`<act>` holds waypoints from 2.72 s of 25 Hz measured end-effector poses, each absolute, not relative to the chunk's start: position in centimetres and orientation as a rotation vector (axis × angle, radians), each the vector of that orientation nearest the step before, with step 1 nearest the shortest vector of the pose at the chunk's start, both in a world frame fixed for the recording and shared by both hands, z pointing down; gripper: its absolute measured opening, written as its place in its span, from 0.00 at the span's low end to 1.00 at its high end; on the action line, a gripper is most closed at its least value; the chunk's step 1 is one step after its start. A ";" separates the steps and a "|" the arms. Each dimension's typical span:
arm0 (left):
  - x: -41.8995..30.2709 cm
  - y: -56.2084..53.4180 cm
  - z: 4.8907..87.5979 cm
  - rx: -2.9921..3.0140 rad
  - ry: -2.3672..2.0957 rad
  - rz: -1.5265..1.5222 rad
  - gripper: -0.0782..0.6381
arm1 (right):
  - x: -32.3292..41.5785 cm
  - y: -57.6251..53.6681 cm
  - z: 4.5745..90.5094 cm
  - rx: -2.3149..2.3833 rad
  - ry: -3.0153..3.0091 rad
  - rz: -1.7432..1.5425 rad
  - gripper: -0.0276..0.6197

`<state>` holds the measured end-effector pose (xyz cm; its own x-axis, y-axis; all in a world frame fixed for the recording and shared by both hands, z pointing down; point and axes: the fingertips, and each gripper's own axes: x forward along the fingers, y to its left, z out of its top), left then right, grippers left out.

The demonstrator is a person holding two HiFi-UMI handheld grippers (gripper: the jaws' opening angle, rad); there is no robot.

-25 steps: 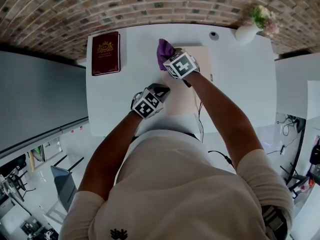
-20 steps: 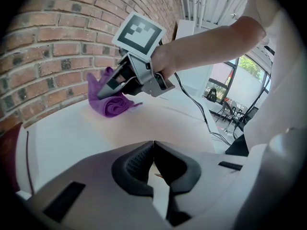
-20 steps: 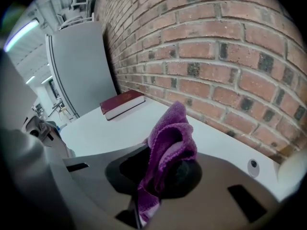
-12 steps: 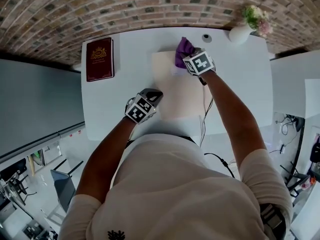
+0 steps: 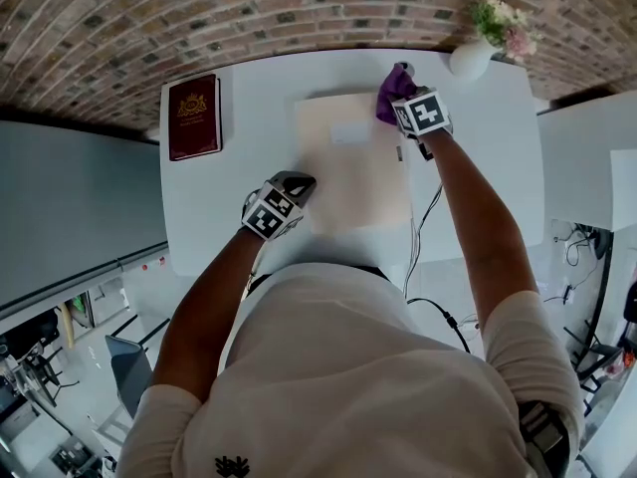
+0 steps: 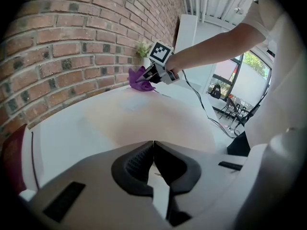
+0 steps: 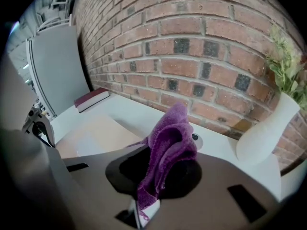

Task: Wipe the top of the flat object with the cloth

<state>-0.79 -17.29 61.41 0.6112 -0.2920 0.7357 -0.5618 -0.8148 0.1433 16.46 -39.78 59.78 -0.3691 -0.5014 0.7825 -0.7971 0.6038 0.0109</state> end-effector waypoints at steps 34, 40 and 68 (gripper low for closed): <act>-3.5 -10.7 51.1 2.504 -0.772 0.543 0.15 | 19.6 -8.1 52.8 1.208 -2.220 0.604 0.16; -6.5 -4.2 48.9 2.547 -0.668 0.470 0.15 | 13.4 -1.9 51.5 1.198 -2.223 0.618 0.16; -16.2 12.7 44.4 2.700 -0.509 0.462 0.14 | -2.0 15.9 47.9 1.239 -2.232 0.538 0.16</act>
